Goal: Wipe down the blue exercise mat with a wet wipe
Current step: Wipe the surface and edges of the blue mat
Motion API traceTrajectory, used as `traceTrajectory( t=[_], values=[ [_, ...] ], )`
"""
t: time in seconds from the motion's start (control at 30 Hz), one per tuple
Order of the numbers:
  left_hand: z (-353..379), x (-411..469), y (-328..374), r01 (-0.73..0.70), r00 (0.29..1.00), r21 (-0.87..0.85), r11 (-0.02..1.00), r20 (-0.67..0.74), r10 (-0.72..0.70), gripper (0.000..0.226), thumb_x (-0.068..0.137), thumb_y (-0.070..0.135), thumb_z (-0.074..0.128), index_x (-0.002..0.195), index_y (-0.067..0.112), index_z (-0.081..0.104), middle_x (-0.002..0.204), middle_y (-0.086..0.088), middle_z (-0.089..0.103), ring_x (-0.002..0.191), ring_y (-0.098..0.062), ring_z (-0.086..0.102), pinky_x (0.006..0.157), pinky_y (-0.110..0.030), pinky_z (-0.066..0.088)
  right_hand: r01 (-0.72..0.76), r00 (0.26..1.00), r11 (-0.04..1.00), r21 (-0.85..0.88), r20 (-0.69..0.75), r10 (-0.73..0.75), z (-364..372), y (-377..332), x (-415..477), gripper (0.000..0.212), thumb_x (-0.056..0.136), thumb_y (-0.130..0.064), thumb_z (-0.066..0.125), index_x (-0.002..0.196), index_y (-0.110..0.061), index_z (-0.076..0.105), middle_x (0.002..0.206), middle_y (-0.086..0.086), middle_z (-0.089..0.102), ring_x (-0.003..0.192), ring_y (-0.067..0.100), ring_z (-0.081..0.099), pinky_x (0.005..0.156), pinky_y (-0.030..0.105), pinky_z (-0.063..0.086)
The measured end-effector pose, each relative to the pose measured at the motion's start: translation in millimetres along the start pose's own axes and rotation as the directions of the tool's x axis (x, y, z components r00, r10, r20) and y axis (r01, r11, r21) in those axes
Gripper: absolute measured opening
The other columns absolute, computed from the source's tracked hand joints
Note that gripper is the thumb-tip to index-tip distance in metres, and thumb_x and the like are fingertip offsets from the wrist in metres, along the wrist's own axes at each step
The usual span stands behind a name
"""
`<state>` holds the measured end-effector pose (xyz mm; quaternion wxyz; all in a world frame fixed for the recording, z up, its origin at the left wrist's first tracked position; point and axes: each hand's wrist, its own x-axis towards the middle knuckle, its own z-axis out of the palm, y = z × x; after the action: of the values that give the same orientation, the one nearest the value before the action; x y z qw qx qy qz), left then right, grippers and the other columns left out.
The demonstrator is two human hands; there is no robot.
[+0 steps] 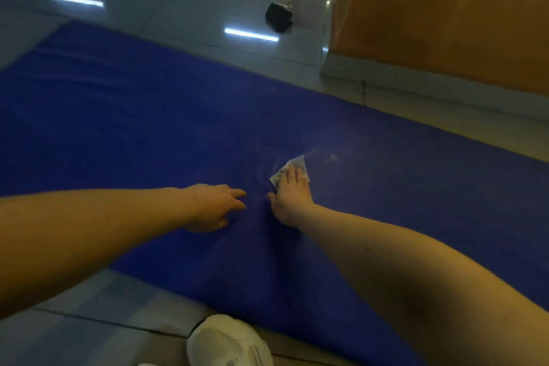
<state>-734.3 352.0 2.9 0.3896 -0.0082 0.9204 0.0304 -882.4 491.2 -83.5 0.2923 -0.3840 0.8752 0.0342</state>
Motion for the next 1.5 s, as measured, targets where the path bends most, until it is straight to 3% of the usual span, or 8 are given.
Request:
traceTrajectory(
  t=[0.2, 0.37, 0.57, 0.63, 0.73, 0.97, 1.33, 1.5],
  values=[
    [-8, -14, 2, 0.076, 0.997, -0.001, 0.997, 0.007, -0.076, 0.059, 0.105, 0.034, 0.047, 0.159, 0.026, 0.024, 0.167, 0.001, 0.008, 0.146, -0.025, 0.028, 0.105, -0.041, 0.046, 0.085, 0.996, 0.995, -0.044, 0.002, -0.085, -8, 11, -12, 0.058, 0.099, -0.016, 0.047, 0.154, -0.006, 0.030, 0.163, 0.020, 0.011, 0.152, 0.039, 0.007, 0.123, 0.045, 0.023],
    [-16, -27, 3, 0.024, 0.999, 0.023, 0.999, 0.021, -0.025, 0.057, 0.104, 0.035, 0.048, 0.157, 0.026, 0.029, 0.165, 0.002, 0.016, 0.143, -0.024, 0.033, 0.105, -0.040, 0.047, 0.200, 0.955, 0.977, -0.075, -0.206, -0.212, 7, 22, -37, 0.032, 0.091, 0.005, 0.053, 0.117, -0.014, 0.056, 0.126, 0.008, 0.041, 0.117, 0.029, 0.037, 0.092, 0.034, 0.047],
    [7, 9, 19, 0.087, 0.995, -0.056, 0.995, -0.053, -0.090, 0.085, 0.095, 0.041, 0.065, 0.160, 0.026, 0.013, 0.168, -0.003, 0.001, 0.151, -0.028, 0.014, 0.104, -0.044, 0.048, 0.159, 0.949, 0.987, 0.033, -0.280, -0.143, 28, 25, -37, 0.053, 0.093, -0.011, 0.062, 0.143, -0.012, 0.044, 0.145, 0.006, 0.038, 0.130, 0.028, 0.038, 0.103, 0.036, 0.042],
    [21, 19, 28, 0.132, 0.991, -0.103, 0.986, -0.022, -0.135, 0.108, 0.086, 0.050, 0.073, 0.161, 0.030, -0.002, 0.167, -0.002, -0.015, 0.154, -0.032, -0.004, 0.107, -0.047, 0.046, 0.175, 0.956, 0.984, 0.023, -0.241, -0.165, 37, 27, -44, 0.069, 0.101, -0.022, 0.051, 0.159, -0.009, 0.017, 0.167, 0.006, 0.009, 0.153, 0.029, 0.010, 0.124, 0.038, 0.020],
    [39, 28, 45, 0.178, 0.984, -0.117, 0.977, 0.044, -0.174, 0.124, 0.078, 0.057, 0.077, 0.159, 0.032, -0.012, 0.164, -0.005, -0.026, 0.152, -0.037, -0.016, 0.111, -0.053, 0.042, 0.185, 0.976, 0.983, 0.013, -0.120, -0.182, 49, 38, -59, 0.072, 0.107, -0.047, 0.025, 0.158, -0.015, -0.015, 0.161, -0.003, -0.029, 0.150, 0.017, -0.028, 0.125, 0.039, -0.011],
    [52, 34, 58, 0.233, 0.972, -0.092, 0.968, 0.002, -0.234, 0.127, 0.077, 0.054, 0.080, 0.159, 0.027, -0.013, 0.163, -0.010, -0.028, 0.150, -0.041, -0.019, 0.108, -0.061, 0.040, -0.448, 0.876, 0.875, 0.185, -0.108, 0.471, 47, 117, -79, 0.083, 0.102, -0.060, 0.016, 0.159, -0.006, -0.012, 0.167, 0.016, -0.017, 0.154, 0.029, -0.019, 0.125, 0.048, -0.006],
    [51, 41, 64, 0.278, 0.961, -0.142, 0.950, 0.037, -0.275, 0.128, 0.075, 0.045, 0.084, 0.160, 0.027, -0.011, 0.163, -0.008, -0.029, 0.150, -0.040, -0.021, 0.111, -0.067, 0.032, -0.037, 0.986, 0.999, -0.007, -0.162, 0.035, 67, 42, -72, 0.083, 0.102, -0.061, 0.018, 0.159, -0.010, -0.012, 0.166, 0.008, -0.022, 0.153, 0.023, -0.023, 0.125, 0.043, -0.010],
    [52, 40, 61, 0.273, 0.962, -0.129, 0.953, 0.049, -0.269, 0.130, 0.075, 0.048, 0.084, 0.159, 0.027, -0.013, 0.162, -0.009, -0.030, 0.150, -0.041, -0.021, 0.112, -0.067, 0.031, -0.445, 0.870, 0.887, 0.125, -0.173, 0.461, 54, 138, -82, 0.089, 0.102, -0.062, 0.023, 0.159, 0.001, -0.003, 0.167, 0.020, -0.009, 0.155, 0.033, -0.008, 0.126, 0.045, -0.005]
  ],
)
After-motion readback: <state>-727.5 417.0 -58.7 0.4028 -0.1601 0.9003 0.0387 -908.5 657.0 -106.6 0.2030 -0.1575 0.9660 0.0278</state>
